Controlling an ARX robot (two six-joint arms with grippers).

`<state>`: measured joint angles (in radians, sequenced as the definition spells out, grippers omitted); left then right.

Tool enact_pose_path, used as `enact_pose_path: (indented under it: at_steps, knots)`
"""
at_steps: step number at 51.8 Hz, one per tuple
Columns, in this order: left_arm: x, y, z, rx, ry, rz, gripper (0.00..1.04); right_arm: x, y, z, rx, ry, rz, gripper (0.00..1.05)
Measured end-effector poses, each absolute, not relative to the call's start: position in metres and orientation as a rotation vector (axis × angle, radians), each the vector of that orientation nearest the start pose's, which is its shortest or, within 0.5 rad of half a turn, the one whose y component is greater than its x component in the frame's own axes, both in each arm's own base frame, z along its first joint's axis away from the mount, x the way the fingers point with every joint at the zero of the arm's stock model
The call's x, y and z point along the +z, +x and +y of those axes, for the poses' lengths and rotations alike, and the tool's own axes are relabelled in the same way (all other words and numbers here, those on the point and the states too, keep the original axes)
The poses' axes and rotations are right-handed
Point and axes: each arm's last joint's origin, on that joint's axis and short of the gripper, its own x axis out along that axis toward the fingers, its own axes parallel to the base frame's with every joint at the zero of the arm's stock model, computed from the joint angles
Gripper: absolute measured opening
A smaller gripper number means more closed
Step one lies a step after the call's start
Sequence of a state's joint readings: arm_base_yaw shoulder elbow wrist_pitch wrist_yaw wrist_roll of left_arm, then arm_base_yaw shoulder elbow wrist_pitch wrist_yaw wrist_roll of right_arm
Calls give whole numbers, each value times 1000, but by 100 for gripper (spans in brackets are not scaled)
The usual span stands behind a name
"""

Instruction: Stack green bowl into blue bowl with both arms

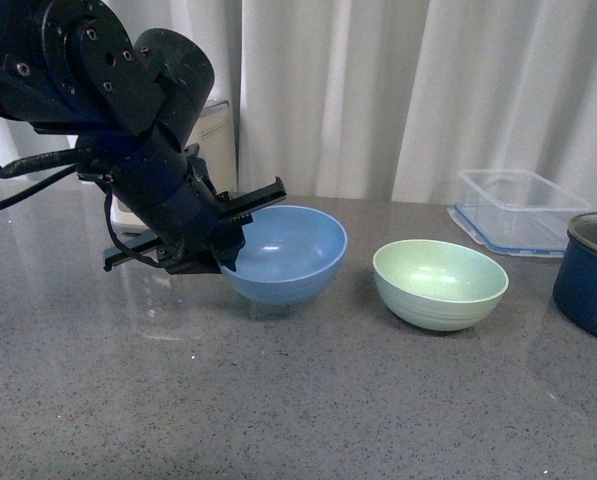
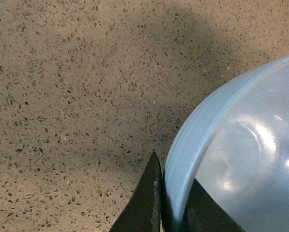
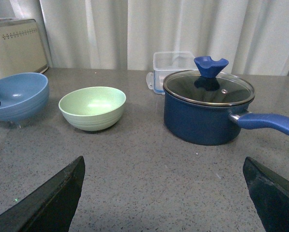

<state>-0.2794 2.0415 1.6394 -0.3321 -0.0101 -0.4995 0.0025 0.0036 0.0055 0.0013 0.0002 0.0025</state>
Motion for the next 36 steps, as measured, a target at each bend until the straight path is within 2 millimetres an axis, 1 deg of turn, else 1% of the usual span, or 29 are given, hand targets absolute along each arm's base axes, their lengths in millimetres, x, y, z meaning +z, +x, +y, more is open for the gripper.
enact_pose_path:
  at_steps: [14, 27, 29, 31, 34, 36]
  knots:
    - [230, 442, -139, -74, -347, 788, 4, 165, 98, 0, 2, 2, -3, 95]
    - [220, 443, -141, -40, -324, 814, 4, 165, 98, 0, 2, 2, -3, 95]
    - [220, 443, -141, -41, -327, 815, 6, 165, 98, 0, 2, 2, -3, 95]
    - [219, 443, -141, -46, -328, 818, 12, 165, 98, 0, 2, 2, -3, 95]
    - [220, 444, -141, -48, -330, 812, 26, 165, 98, 0, 2, 2, -3, 95]
    - [220, 444, -141, -52, -332, 810, 31, 165, 98, 0, 2, 2, -3, 95]
